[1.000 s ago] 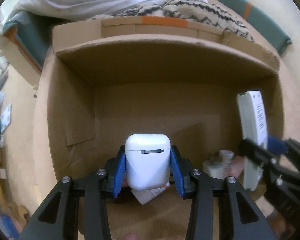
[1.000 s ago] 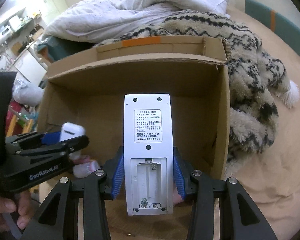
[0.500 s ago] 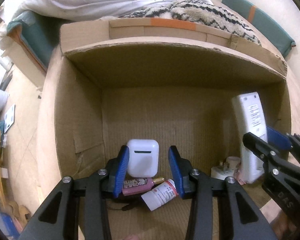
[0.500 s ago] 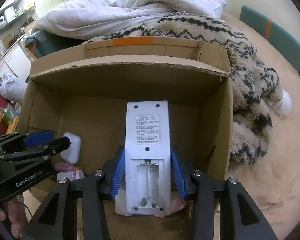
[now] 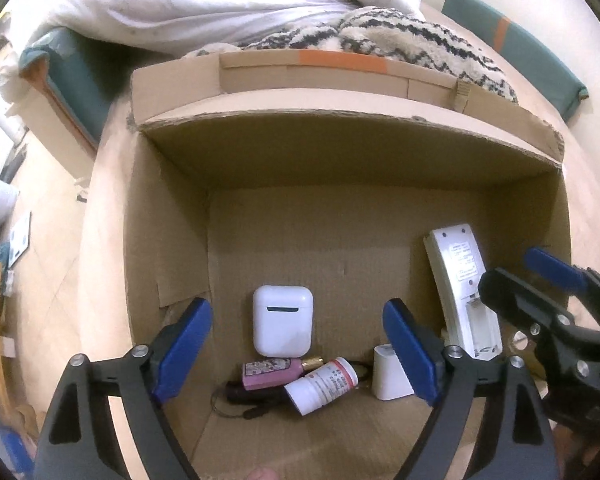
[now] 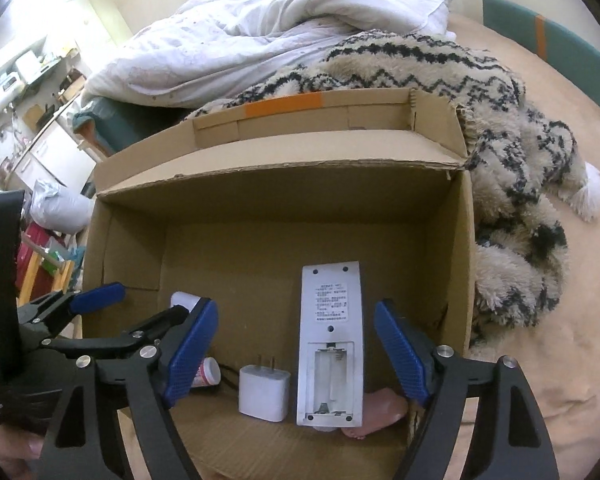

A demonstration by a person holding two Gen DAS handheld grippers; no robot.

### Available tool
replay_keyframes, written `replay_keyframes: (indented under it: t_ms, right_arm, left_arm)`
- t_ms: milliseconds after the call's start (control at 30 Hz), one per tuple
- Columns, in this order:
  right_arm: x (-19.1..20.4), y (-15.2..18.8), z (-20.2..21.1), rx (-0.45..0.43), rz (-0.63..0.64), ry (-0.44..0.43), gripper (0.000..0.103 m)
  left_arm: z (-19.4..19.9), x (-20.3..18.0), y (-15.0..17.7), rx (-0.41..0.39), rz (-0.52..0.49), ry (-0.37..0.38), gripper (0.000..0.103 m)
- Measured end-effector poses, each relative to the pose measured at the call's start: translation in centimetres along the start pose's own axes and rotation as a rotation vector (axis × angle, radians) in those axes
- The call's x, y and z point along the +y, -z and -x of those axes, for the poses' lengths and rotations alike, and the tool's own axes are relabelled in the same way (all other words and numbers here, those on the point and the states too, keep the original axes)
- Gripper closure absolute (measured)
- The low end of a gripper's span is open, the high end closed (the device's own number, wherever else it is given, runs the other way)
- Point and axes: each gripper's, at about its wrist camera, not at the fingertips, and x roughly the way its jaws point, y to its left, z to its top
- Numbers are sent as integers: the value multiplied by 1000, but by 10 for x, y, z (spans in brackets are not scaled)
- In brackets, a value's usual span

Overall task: Organize rigid objects
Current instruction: 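Withdraw both grippers from the box toward the battery and pink comb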

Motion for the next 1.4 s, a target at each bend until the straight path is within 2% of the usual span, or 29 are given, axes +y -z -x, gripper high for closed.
replay_keyframes:
  t_ms: [167,333,500,633,800,1033,1400]
  right_arm:
    - [0,-2,2,-15,6,6,17]
    - [-7,-3,17,-73,-42,14,17]
    - [-14,5,40,-105,-72,44,17]
    - [-16,15,62,-122,-89,30,17]
    - [-16,30,82,-133,-94,15,17]
    - [-15,58,97,-105,-87,-2,17]
    - [-6,100,86,-2,-100,10,17]
  left_arm:
    - [2,-2,-1,-6,-13,-19,16]
    - [11,-3,-2,-37,-9,-43,16]
    - [42,-2,4,-108,-65,-29,16]
    - [66,8,8,-132,-46,-48,16]
    - [87,29,31,-100,35,-25,16]
    - [97,42,75,-68,73,-30,15]
    - [88,54,110,-7,147,-34,15]
